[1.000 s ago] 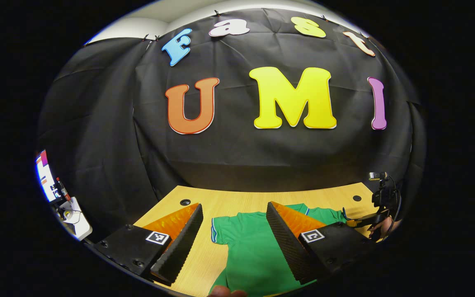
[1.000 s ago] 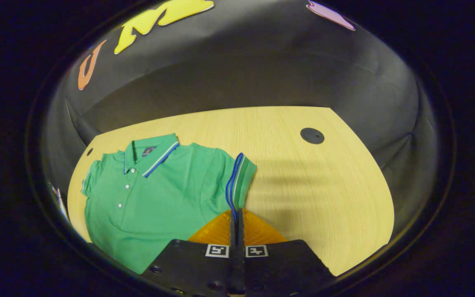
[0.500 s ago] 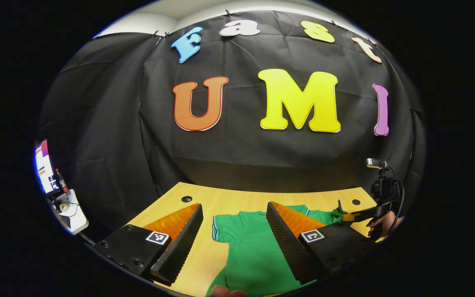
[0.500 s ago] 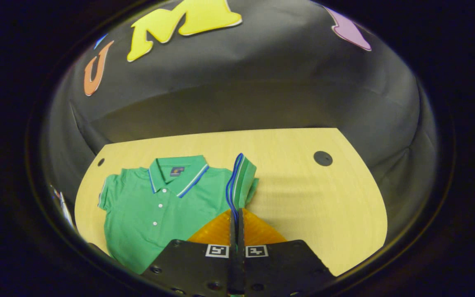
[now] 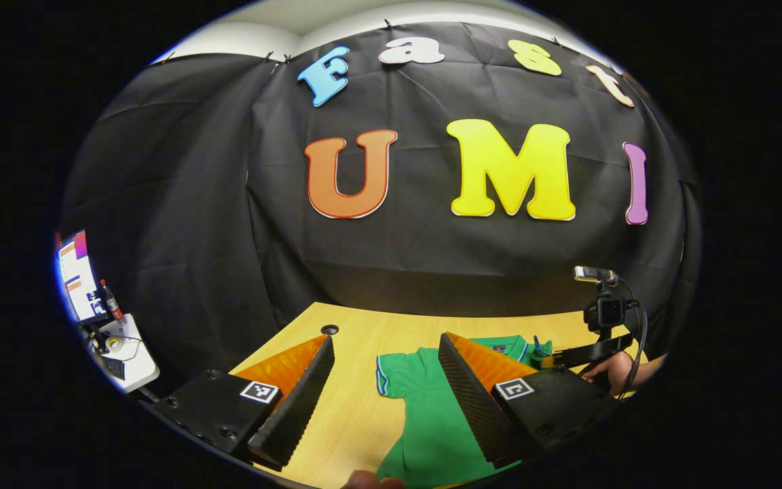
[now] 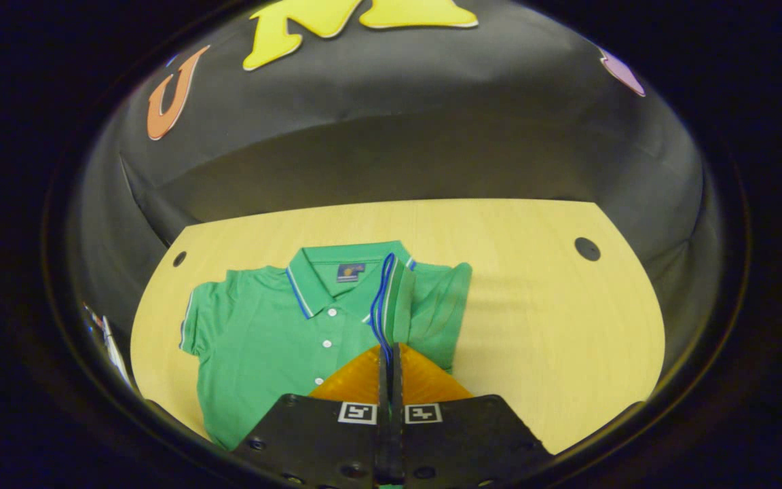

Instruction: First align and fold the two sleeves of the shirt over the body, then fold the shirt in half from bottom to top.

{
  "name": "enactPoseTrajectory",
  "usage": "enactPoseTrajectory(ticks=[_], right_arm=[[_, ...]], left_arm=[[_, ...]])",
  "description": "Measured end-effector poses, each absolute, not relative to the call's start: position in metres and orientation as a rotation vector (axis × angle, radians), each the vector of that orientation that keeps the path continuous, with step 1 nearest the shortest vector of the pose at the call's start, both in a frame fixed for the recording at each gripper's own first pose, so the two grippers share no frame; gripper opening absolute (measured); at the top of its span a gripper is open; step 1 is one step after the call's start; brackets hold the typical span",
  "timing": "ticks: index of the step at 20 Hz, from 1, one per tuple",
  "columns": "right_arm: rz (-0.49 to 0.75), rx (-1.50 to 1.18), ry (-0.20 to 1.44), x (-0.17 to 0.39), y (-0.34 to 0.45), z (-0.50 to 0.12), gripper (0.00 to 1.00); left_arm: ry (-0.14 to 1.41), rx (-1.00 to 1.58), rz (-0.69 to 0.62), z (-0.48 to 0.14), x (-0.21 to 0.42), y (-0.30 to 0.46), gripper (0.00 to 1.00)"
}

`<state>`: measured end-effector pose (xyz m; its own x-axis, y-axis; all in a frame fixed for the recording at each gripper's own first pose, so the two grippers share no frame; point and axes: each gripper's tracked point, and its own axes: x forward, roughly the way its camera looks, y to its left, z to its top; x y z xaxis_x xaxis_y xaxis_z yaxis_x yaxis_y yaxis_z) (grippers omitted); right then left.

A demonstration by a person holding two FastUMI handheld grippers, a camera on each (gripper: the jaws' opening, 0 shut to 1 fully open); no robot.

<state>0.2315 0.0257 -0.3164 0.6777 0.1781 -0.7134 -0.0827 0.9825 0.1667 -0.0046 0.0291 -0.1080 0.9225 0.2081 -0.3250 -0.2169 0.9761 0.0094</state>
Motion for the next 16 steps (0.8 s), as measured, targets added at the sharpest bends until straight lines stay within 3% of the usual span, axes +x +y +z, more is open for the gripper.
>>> enactPoseTrajectory(ticks=[2, 4, 7, 9, 16], right_arm=[[0.172, 0.135, 0.809, 0.229, 0.039, -0.315, 0.1], [0.191, 0.132, 0.803, 0.225, 0.044, -0.312, 0.29], [0.205, 0.118, 0.791, 0.215, 0.046, -0.302, 0.77], [0.211, 0.085, 0.759, 0.207, 0.043, -0.286, 0.9], [0.221, -0.01, 0.619, 0.162, 0.017, -0.217, 0.96]], left_arm=[[0.328, -0.027, 0.213, -0.109, -0.003, 0.034, 1.0], [0.327, -0.031, 0.197, -0.112, -0.001, 0.035, 1.0], [0.329, -0.056, 0.169, -0.119, 0.007, 0.035, 1.0], [0.355, -0.076, 0.138, -0.137, 0.015, 0.031, 0.99], [0.482, -0.133, 0.088, -0.213, 0.051, 0.041, 1.0]])
